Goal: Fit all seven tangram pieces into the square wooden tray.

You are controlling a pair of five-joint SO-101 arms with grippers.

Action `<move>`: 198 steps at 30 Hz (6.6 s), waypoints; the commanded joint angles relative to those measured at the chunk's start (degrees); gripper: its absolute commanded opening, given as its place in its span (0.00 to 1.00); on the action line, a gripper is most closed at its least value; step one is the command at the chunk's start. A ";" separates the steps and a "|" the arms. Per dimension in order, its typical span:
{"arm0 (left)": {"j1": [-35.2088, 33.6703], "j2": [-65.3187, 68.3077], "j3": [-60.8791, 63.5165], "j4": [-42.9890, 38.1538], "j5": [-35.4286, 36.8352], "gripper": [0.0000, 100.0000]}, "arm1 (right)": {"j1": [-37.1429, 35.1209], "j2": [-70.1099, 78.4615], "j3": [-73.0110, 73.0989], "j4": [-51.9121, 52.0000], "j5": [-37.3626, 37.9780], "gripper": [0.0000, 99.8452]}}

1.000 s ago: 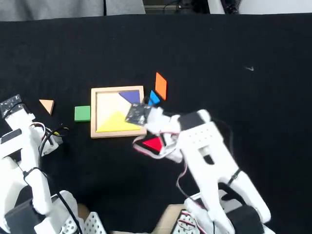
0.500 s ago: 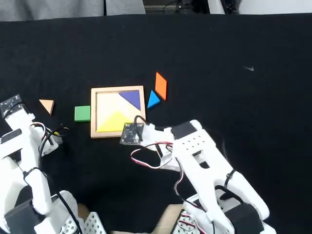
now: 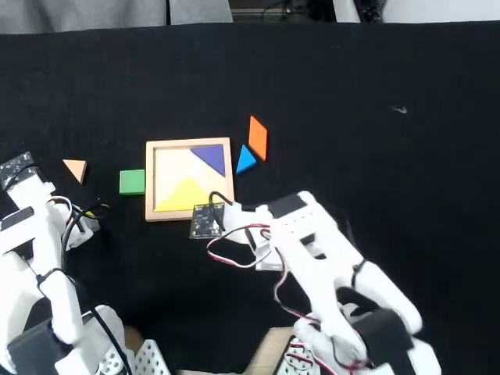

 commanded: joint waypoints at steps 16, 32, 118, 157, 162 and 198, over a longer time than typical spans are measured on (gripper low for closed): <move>0.04 -1.76 -0.13 -0.62 0.53 0.24 | -1.23 10.15 -8.04 -3.43 3.43 0.17; -0.04 -1.76 -0.13 -0.53 0.53 0.24 | 1.49 10.07 -20.26 2.20 2.99 0.04; -2.51 -1.85 0.66 -0.79 0.62 0.24 | -10.46 78.29 -132.97 35.34 -80.35 0.17; -2.51 -1.93 0.66 -0.79 0.70 0.24 | -9.49 86.64 -135.25 30.24 -71.91 0.04; -2.51 -1.93 0.66 -0.79 0.70 0.24 | -10.29 86.99 -141.14 32.88 -71.91 0.04; -2.42 -1.85 0.22 -0.44 0.53 0.25 | 6.24 28.00 -96.66 40.62 -45.80 0.01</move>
